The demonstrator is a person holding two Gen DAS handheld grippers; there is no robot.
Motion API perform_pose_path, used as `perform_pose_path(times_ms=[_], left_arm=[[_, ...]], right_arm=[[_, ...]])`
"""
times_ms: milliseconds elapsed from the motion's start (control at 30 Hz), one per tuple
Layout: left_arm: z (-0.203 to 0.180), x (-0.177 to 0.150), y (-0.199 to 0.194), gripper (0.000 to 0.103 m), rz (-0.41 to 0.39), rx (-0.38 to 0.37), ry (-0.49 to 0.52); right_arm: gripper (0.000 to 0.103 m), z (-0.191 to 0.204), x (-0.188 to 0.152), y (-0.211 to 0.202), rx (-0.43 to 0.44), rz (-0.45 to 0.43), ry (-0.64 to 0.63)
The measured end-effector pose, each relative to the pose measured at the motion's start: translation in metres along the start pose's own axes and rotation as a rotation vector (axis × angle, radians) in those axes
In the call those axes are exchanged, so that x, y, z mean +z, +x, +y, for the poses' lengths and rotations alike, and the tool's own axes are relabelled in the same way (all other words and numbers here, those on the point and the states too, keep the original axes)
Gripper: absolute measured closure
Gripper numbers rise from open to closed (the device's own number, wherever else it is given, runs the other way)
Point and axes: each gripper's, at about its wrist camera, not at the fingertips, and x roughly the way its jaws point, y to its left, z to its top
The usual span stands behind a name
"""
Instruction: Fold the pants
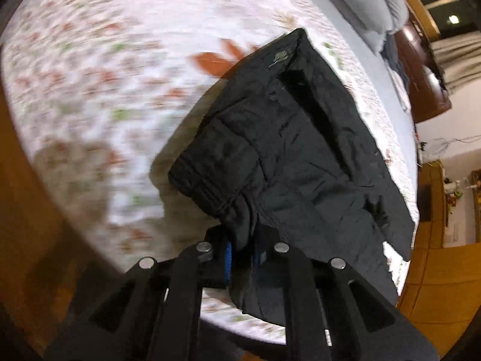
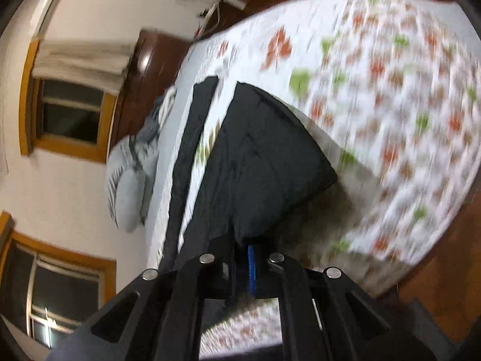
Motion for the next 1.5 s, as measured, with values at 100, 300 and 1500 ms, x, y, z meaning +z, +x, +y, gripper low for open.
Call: perform_pose_path(times_ms=[100, 300, 1500], left_arm=[[0.018, 0.005, -0.001, 0.087, 0.002, -0.028, 0.004], [0.025, 0.010, -0.022, 0.041, -0.081, -0.033, 0.091], [-0.108, 0.279, 0.146, 0.079, 0.164, -0.039, 0.376]], right_arm=[[0.096, -0.002, -0.004, 0.020, -0.061, 0.033, -0.013], [0.047, 0.020, 0.008, 0.015, -0.086, 0.055, -0.062], [0.013, 0.255, 0.276, 0.306, -0.278, 0.280, -0.479]])
